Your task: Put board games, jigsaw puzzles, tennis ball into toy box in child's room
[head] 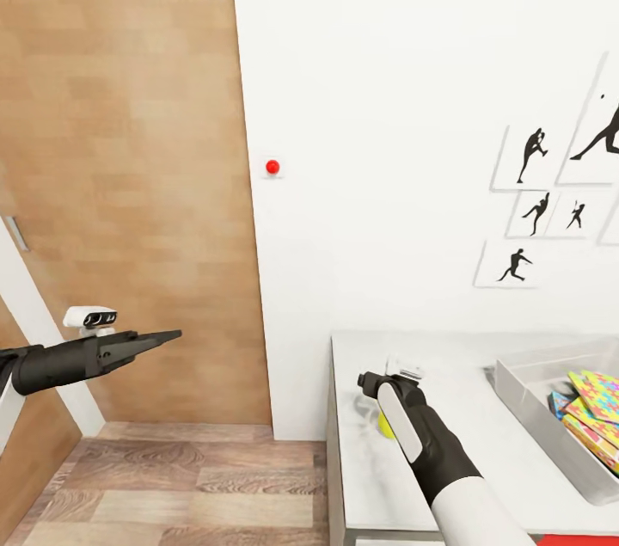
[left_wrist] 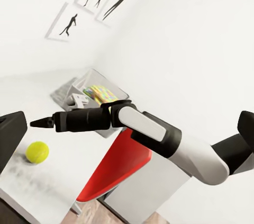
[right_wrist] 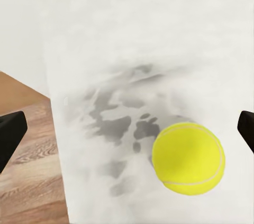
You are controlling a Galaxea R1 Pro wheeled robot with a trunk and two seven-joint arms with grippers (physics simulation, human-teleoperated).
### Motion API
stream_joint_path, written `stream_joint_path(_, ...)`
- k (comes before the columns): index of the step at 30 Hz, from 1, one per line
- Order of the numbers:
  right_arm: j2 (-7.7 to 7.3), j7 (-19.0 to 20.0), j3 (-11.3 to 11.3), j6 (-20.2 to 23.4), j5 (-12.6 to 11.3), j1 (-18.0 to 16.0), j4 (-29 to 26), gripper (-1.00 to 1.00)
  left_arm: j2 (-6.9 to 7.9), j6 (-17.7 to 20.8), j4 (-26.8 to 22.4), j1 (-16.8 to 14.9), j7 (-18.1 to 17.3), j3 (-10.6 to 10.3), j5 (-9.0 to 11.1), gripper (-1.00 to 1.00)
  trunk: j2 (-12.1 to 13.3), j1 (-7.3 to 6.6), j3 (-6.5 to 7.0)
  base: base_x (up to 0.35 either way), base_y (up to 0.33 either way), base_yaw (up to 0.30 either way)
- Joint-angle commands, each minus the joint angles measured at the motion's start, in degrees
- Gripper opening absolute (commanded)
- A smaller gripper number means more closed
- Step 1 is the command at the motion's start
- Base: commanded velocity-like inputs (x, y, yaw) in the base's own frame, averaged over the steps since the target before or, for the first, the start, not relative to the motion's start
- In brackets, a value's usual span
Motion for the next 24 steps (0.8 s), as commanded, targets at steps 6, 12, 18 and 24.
stream_joint_path(6, -0.19, -0.6, 0.1, 0.0, -0.6, -0.1, 0.1, 1.00, 0.02, 0.6, 0.0, -0.1, -0.2, 0.0, 0.0, 1.00, -0.1, 0.04, -0.62, 0.009, 0.003, 0.000)
stream_joint_path(12, -0.23, -0.6, 0.1, 0.0, -0.5, -0.1, 0.3, 1.00, 0.02, 0.6, 0.0, -0.1, -0.2, -0.1, 0.0, 1.00, -0.1, 0.04, -1.17, 0.001, 0.000, 0.000)
stream_joint_path(18, -0.39, -0.6, 0.0, 0.0, -0.4, -0.1, 0.4, 1.00, 0.01, 0.6, 0.0, -0.1, -0.2, -0.1, 0.0, 1.00, -0.1, 0.04, -1.73, 0.000, 0.000, 0.000)
stream_joint_path(24, -0.47, -0.6, 0.0, 0.0, -0.4, -0.1, 0.5, 1.00, 0.01, 0.6, 0.0, -0.1, -0.2, -0.1, 0.0, 1.00, -0.1, 0.04, -2.29, 0.000, 0.000, 0.000)
